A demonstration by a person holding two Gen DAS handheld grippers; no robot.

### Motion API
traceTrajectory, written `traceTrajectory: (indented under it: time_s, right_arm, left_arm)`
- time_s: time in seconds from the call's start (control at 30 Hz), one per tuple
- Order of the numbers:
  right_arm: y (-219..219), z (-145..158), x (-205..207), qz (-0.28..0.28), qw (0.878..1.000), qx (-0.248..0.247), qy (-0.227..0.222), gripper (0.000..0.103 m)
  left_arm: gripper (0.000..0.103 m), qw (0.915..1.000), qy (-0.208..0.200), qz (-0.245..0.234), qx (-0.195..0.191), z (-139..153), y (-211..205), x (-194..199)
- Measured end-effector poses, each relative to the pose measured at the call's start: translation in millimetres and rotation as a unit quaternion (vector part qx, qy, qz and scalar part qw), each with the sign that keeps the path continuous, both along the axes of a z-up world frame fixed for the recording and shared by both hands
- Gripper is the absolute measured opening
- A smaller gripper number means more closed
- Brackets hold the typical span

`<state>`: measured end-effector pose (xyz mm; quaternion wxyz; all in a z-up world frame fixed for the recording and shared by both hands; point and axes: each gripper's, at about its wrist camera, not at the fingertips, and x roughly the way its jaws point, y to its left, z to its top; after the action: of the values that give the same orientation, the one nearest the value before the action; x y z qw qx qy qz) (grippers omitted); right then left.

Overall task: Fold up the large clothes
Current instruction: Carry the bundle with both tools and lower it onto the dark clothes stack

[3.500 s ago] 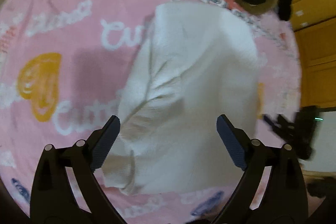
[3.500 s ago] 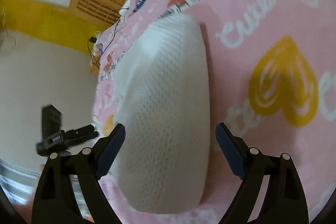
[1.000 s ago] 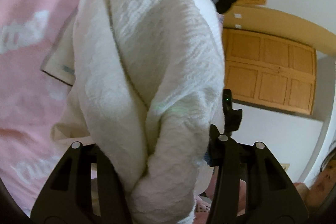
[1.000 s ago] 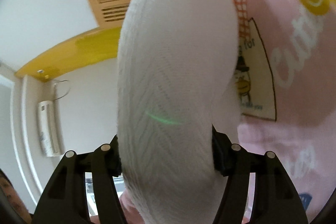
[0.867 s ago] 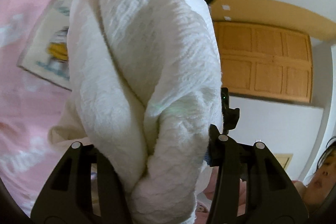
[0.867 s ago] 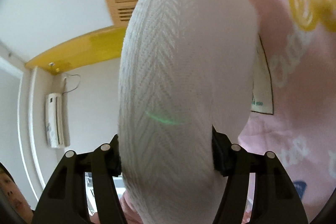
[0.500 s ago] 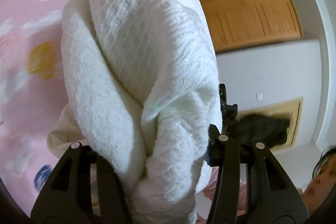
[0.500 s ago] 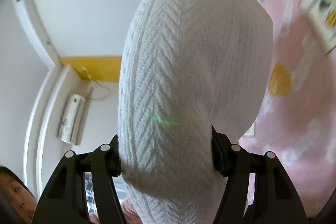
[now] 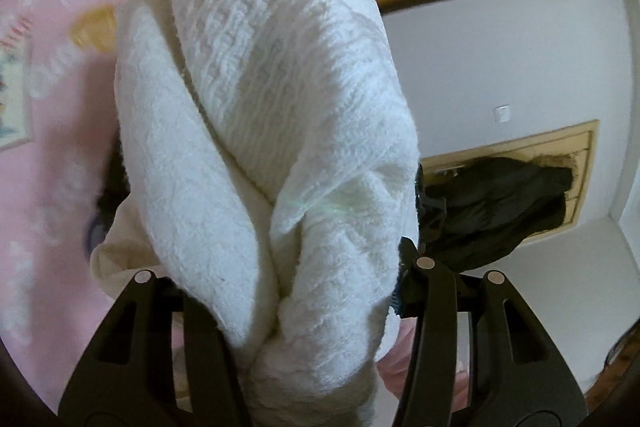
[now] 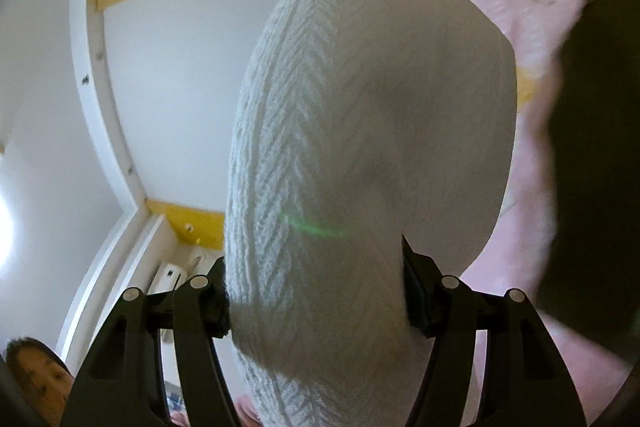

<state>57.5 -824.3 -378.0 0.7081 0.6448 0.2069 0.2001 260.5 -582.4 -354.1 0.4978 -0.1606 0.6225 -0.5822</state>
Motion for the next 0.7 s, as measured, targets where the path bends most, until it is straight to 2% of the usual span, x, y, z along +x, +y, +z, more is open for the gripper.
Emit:
traceTrajectory:
  time_s: [0.03, 0.1, 0.13, 0.2, 0.23, 0.3, 0.4, 0.47, 0.57, 0.63, 0.7]
  right_arm:
    - [-14, -14, -7, -0.007, 1.000, -0.001, 0.008, 0.061]
    - [-49, -62, -25, -0.027, 0.999, 0.006, 0.034, 0.061]
    - [-63, -77, -37, -0.036, 0.998, 0.008, 0.047, 0.061]
    - [-78, -134, -48, -0.051, 0.993, 0.024, 0.106, 0.061]
    - [-82, -154, -52, -0.050, 0.988, 0.013, 0.143, 0.061]
    - [-81, -171, -56, -0.039, 0.985, -0.008, 0.167, 0.062]
    - [-77, -167, -57, -0.035, 0.987, -0.031, 0.156, 0.065]
    - [-79, -166, -56, -0.038, 0.983, -0.054, 0.174, 0.075]
    - [-77, -149, -55, -0.034, 0.975, -0.076, 0.208, 0.080]
    - [-76, -129, -60, -0.018, 0.965, -0.117, 0.232, 0.080]
    - [-73, -92, -71, -0.014, 0.937, -0.207, 0.280, 0.082]
  left_arm:
    - [0.048, 0.9998, 0.004, -0.009, 0.016, -23, -29, -6]
    - [0.048, 0.9988, 0.013, -0.022, 0.042, -66, -60, -13]
    - [0.047, 0.9973, 0.025, -0.025, 0.065, -97, -80, -14]
    - [0.047, 0.9933, 0.029, -0.026, 0.109, -143, -95, -16]
    - [0.047, 0.9888, 0.032, -0.025, 0.144, -170, -100, -15]
    - [0.048, 0.9855, 0.040, -0.022, 0.163, -193, -96, -12]
    - [0.048, 0.9879, 0.058, -0.027, 0.141, -206, -82, -4]
    - [0.048, 0.9878, 0.056, -0.026, 0.143, -205, -83, 2]
    - [0.049, 0.9866, 0.052, -0.032, 0.152, -194, -85, 13]
    - [0.049, 0.9846, 0.051, -0.040, 0.163, -189, -83, 19]
    - [0.049, 0.9824, 0.058, -0.048, 0.171, -182, -77, 26]
